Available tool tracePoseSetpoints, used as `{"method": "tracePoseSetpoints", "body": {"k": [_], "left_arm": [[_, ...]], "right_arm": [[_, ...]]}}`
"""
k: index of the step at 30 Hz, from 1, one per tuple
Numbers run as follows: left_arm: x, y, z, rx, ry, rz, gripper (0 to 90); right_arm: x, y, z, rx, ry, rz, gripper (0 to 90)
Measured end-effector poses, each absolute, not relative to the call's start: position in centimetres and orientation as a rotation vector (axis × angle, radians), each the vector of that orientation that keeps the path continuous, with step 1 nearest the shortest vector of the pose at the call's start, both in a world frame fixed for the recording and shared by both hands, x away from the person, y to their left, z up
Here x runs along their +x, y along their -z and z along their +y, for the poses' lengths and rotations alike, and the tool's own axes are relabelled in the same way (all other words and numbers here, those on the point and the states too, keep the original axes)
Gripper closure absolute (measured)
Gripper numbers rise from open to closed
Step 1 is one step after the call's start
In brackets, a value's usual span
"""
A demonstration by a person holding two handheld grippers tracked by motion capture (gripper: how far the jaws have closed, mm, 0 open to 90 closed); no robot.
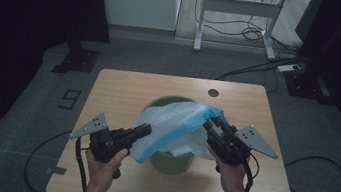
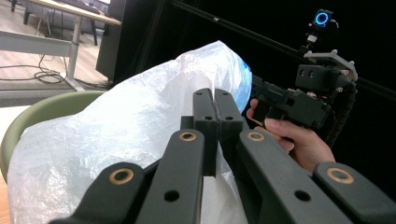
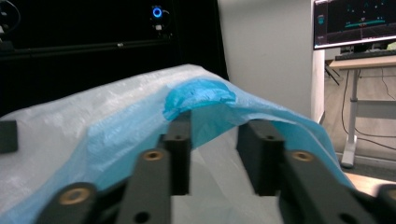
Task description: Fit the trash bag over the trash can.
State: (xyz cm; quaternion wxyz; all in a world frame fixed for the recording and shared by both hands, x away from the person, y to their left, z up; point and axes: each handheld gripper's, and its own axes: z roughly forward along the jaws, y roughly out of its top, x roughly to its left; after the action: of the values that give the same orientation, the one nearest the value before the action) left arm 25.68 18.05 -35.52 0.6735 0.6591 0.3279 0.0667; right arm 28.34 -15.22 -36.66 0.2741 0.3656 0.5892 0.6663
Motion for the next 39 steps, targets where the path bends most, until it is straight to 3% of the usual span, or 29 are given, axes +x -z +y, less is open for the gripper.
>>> {"method": "tracePoseSetpoints", "body": {"k": [6, 9, 12, 15, 19, 27, 39], "left_arm": [[25.7, 35.7, 18.0, 1.477, -0.152, 0.747, 89.8], [25.8, 35.7, 17.9, 1.475, -0.158, 0.751, 87.8], [25.7, 35.4, 18.0, 1.47, -0.197, 0.761, 76.6], [25.5, 34.7, 18.0, 1.473, -0.245, 0.768, 58.9], [25.1, 33.2, 18.0, 1.495, -0.308, 0.731, 46.9], [26.3, 30.5, 17.0, 1.63, -0.351, 0.686, 45.4], [28.4, 31.7, 15.4, 1.678, -0.361, 0.738, 46.3]], "right_arm": [[28.2, 36.5, -15.4, 0.976, -1.806, 1.552, 88.0], [28.2, 36.5, -15.7, 0.976, -1.805, 1.558, 89.2], [28.2, 36.6, -15.8, 0.977, -1.795, 1.572, 89.3], [28.3, 36.7, -15.9, 0.976, -1.781, 1.576, 89.4], [28.3, 36.8, -16.0, 0.978, -1.763, 1.586, 89.4], [28.1, 36.3, -15.5, 0.934, -1.731, 1.606, 89.4], [27.9, 36.3, -14.7, 0.89, -1.702, 1.634, 89.4]]}}
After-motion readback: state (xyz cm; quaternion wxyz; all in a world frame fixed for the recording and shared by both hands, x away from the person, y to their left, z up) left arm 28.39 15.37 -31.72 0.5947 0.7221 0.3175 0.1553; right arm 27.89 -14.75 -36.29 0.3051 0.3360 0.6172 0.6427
